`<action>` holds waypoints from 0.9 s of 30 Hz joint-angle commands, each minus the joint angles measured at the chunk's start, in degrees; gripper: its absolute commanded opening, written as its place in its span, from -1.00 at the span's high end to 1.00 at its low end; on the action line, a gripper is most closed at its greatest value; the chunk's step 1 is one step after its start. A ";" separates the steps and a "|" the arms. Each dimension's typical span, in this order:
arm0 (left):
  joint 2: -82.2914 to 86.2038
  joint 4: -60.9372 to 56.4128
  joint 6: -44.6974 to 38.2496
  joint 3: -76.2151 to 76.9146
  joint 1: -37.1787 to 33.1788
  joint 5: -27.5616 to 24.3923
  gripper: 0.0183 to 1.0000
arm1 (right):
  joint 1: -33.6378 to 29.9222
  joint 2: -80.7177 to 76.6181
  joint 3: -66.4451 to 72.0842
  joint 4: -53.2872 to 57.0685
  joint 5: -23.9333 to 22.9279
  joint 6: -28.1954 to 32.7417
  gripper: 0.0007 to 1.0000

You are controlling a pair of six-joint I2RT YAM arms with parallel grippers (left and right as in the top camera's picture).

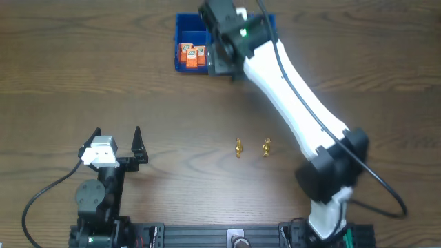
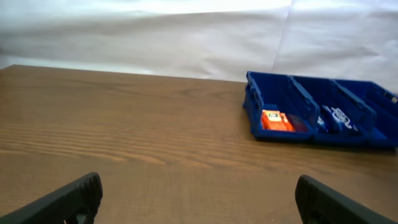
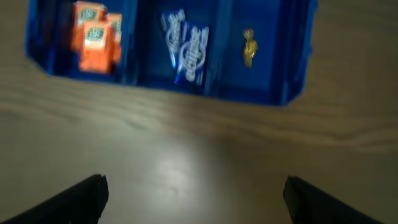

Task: Sort Candies Into Trays

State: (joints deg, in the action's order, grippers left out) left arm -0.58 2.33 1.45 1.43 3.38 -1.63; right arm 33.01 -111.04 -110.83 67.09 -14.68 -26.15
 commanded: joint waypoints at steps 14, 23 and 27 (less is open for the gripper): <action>0.33 2.12 -0.20 -1.16 -0.35 0.33 -1.00 | 8.72 19.45 51.08 -17.88 9.51 -17.59 -0.93; 0.33 2.14 -0.20 -1.16 -0.35 0.33 -1.00 | 8.76 9.84 51.08 -23.41 10.58 -18.97 -0.92; 0.33 2.14 -0.20 -1.16 -0.35 0.33 -1.00 | 8.76 8.52 51.08 -23.96 10.51 -19.98 -0.88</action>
State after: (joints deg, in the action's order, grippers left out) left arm -0.60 2.33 1.45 1.43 3.36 -1.65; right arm 41.50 -101.71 -60.07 43.40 -4.08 -43.92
